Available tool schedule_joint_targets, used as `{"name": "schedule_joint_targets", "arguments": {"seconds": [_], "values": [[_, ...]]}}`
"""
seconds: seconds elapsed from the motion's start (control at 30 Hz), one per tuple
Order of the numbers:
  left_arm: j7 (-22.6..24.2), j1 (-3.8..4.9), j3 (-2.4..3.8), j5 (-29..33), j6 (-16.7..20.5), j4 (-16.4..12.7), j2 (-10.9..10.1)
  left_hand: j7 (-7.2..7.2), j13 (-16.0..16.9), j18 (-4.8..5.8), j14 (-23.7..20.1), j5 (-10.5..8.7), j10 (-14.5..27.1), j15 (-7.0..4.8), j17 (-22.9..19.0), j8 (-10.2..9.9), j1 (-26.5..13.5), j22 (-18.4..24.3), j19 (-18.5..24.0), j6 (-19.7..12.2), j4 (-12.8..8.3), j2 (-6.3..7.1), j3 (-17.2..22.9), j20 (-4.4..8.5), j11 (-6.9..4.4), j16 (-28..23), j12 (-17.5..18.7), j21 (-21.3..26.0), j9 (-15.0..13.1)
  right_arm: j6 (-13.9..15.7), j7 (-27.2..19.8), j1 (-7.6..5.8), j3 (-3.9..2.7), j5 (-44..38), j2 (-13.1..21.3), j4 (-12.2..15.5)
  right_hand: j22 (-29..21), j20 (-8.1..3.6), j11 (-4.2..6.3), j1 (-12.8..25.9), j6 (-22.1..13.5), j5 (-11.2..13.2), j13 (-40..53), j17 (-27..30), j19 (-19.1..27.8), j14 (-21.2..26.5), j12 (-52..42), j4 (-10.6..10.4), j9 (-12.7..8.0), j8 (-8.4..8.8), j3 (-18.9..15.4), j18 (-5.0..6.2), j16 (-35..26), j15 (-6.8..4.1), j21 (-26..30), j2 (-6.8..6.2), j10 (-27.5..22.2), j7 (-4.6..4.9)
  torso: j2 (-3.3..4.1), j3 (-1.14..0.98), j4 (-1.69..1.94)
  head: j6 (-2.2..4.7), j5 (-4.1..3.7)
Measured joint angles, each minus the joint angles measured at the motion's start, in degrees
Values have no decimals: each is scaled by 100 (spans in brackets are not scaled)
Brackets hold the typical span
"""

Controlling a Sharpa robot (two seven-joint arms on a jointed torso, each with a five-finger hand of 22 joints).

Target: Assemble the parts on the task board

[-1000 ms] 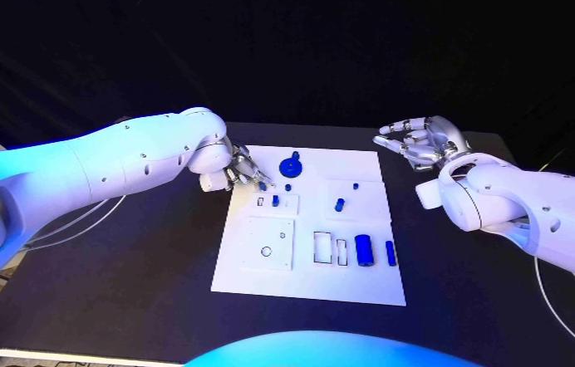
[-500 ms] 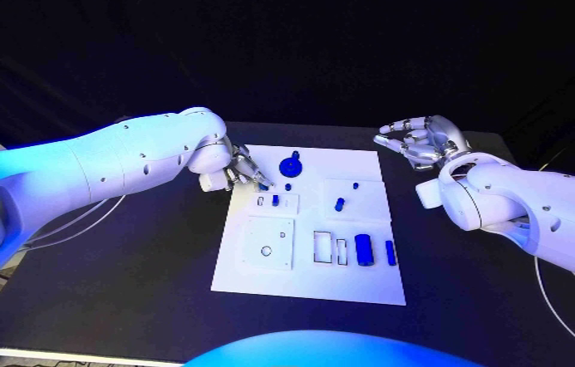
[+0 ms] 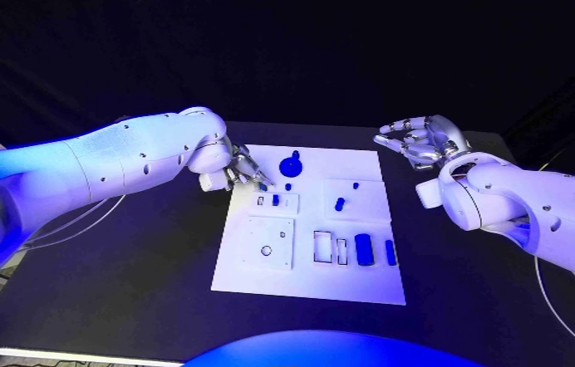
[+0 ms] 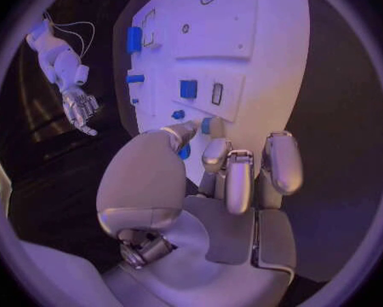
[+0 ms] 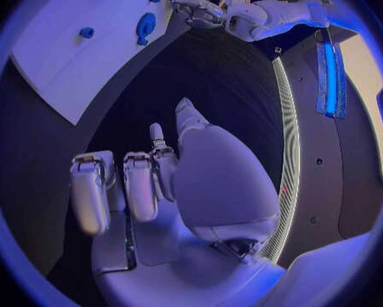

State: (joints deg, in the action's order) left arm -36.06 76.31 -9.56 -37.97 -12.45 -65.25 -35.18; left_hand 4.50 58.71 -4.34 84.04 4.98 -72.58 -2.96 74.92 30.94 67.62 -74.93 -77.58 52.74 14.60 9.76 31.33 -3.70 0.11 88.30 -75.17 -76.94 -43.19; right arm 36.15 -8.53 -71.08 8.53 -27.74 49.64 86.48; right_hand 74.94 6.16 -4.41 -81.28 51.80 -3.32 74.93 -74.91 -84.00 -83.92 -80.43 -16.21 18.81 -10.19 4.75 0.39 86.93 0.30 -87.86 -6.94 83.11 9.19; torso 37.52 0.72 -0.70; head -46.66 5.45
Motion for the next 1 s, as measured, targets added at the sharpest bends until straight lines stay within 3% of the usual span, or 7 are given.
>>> {"name": "schedule_joint_targets", "arguments": {"seconds": [0.07,0.2,0.4,0.73,0.83,0.9,1.0], "values": [[0,0,0,-1,1,0,0,-25,15,0,0,-3,0,0,0,-1,272,0,0,-26,-247,-60,278,0,0,0,22,0,-8,0,0,0,0,0,1,0,0,0,0,0,0,0,0,0,0,0,0,0,0,0,0,0,0,0,0,0,0,0,0,0,0,-1,0],[0,0,0,-1,5,0,1,-9,23,-1,0,-7,1,0,0,-32,331,0,0,-75,-553,-34,776,0,2,0,44,0,-80,0,0,0,0,0,1,0,0,0,0,0,0,0,0,0,0,0,0,0,0,0,0,0,0,0,0,0,0,0,0,-2,0,-1,-3],[0,0,0,3,9,1,1,-10,36,0,0,20,2,0,-1,42,332,1,0,-95,-497,-33,832,0,3,0,80,0,-190,0,1,0,0,0,1,0,-1,0,0,0,0,0,-1,0,0,0,0,0,0,0,0,0,0,0,0,0,0,0,0,-2,0,-1,-3],[18,-1,0,89,124,-4,-24,20,130,0,0,235,-86,1,-1,194,139,1,0,-123,-372,-88,958,0,20,0,83,-40,-405,-1,1,0,0,-2,-6,-8,-2,0,0,0,0,0,-1,-4,0,0,0,0,-1,0,0,0,0,0,0,0,0,0,0,0,1,-9,7],[40,-1,6,165,192,-19,-66,17,201,0,0,439,-137,1,-1,246,-104,1,0,-119,-442,-81,1121,0,11,0,83,-40,-450,-1,1,0,0,-2,-8,-11,-2,0,0,0,0,0,-1,-4,0,0,0,0,-1,0,0,0,0,0,0,0,0,0,-1,3,3,-7,13],[62,-3,15,216,229,-44,-103,-14,259,0,0,634,-188,1,-1,288,-261,1,0,-84,-605,-62,1286,0,0,0,41,-40,-482,-1,1,0,0,-2,-11,-14,-2,0,0,0,0,0,-1,-4,0,0,0,0,-1,0,0,0,0,0,0,0,0,0,-2,4,5,-3,18],[117,-4,53,299,276,-127,-194,-47,344,-1,0,940,-261,1,-1,309,-434,1,0,-12,-611,-40,1281,0,-31,0,-3,-67,-519,-1,1,0,0,-2,-13,-21,-2,0,0,0,0,0,-1,-4,0,0,0,0,-1,0,0,0,0,0,0,0,0,0,-5,5,6,-1,21]]}}
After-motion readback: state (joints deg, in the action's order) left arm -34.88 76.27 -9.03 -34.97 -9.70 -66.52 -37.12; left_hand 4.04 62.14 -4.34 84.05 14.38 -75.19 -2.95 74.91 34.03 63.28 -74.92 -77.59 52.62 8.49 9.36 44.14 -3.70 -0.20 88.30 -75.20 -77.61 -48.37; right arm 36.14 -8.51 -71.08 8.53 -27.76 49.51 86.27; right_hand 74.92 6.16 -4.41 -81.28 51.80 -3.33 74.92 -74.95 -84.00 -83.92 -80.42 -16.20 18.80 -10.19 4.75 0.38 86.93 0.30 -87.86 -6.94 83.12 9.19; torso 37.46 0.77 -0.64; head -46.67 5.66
